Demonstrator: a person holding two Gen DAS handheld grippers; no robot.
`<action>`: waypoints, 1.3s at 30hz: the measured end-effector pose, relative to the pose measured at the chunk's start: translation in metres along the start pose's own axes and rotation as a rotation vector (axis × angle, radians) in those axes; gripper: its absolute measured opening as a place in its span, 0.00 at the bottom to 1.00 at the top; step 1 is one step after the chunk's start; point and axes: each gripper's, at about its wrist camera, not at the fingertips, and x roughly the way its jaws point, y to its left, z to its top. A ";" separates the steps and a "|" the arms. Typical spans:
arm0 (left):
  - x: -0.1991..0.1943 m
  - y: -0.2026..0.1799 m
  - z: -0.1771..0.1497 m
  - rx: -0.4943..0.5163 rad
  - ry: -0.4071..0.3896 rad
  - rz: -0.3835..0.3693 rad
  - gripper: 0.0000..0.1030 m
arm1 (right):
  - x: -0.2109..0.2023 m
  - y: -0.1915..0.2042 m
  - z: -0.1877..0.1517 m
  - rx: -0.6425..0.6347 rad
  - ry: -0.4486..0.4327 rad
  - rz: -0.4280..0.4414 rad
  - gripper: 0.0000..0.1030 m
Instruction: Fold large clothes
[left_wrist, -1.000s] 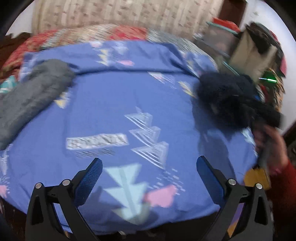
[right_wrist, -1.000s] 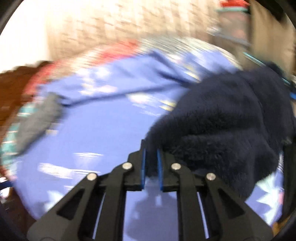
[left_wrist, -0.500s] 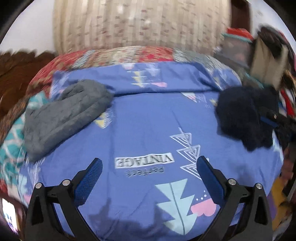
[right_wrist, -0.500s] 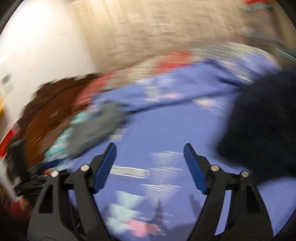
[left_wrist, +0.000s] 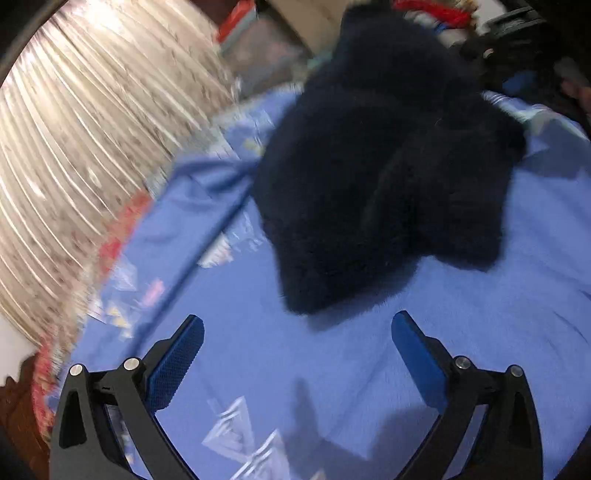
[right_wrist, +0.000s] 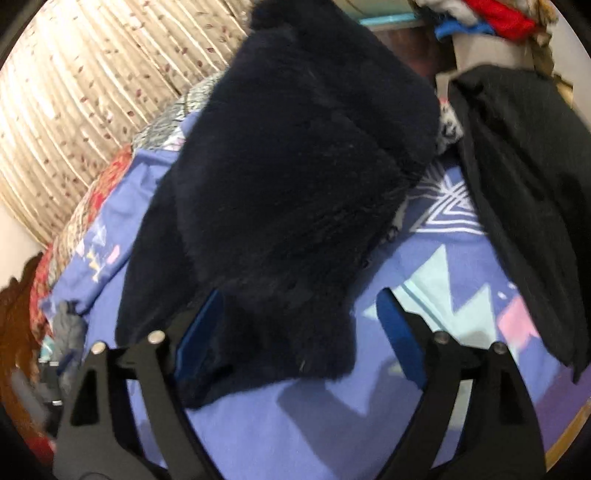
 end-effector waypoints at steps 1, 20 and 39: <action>0.009 0.002 0.005 -0.021 0.016 -0.019 1.10 | 0.012 -0.002 0.004 0.010 0.024 0.015 0.81; -0.095 0.117 -0.002 -0.448 -0.199 -0.111 0.33 | -0.133 0.281 0.006 -0.458 -0.139 0.629 0.15; -0.255 0.296 -0.143 -0.754 -0.144 0.264 0.39 | -0.119 0.446 -0.073 -0.516 0.144 0.713 0.73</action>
